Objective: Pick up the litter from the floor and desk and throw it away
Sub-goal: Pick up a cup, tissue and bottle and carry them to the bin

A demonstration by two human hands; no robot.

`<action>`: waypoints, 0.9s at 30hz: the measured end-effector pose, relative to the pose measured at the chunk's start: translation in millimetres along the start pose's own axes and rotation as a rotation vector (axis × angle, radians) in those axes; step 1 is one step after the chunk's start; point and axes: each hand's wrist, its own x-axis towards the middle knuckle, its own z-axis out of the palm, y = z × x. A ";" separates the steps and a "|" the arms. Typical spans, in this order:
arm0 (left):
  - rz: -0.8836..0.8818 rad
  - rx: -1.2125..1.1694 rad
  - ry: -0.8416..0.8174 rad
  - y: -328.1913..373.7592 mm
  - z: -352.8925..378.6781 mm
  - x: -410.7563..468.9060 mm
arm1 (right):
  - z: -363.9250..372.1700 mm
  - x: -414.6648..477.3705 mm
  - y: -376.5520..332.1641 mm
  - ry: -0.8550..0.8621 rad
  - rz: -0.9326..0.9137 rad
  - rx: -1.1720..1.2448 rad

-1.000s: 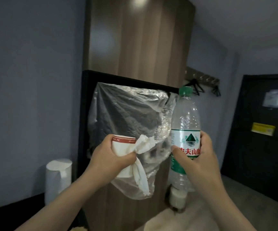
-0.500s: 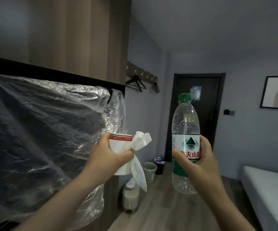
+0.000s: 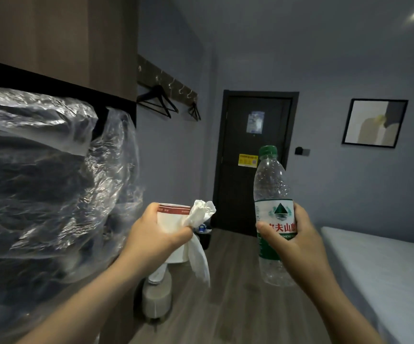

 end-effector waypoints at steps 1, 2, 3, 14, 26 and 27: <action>-0.006 0.002 -0.007 -8.2 14.9 15.8 | 0.4 13.8 17.8 -0.004 0.015 -0.013; -0.009 0.002 -0.011 -15.7 30.9 33.1 | 0.6 28.8 36.2 -0.006 0.028 -0.023; -0.015 0.003 -0.011 -22.6 47.8 50.8 | 0.8 44.6 54.6 -0.006 0.039 -0.032; -0.131 0.092 -0.047 -90.5 201.3 239.0 | 14.8 241.8 226.7 -0.118 0.148 -0.104; -0.223 0.111 -0.103 -218.2 296.0 454.6 | 116.7 417.5 390.7 -0.152 0.237 -0.170; -0.229 0.110 -0.107 -226.2 299.9 472.1 | 124.2 429.7 398.8 -0.155 0.254 -0.175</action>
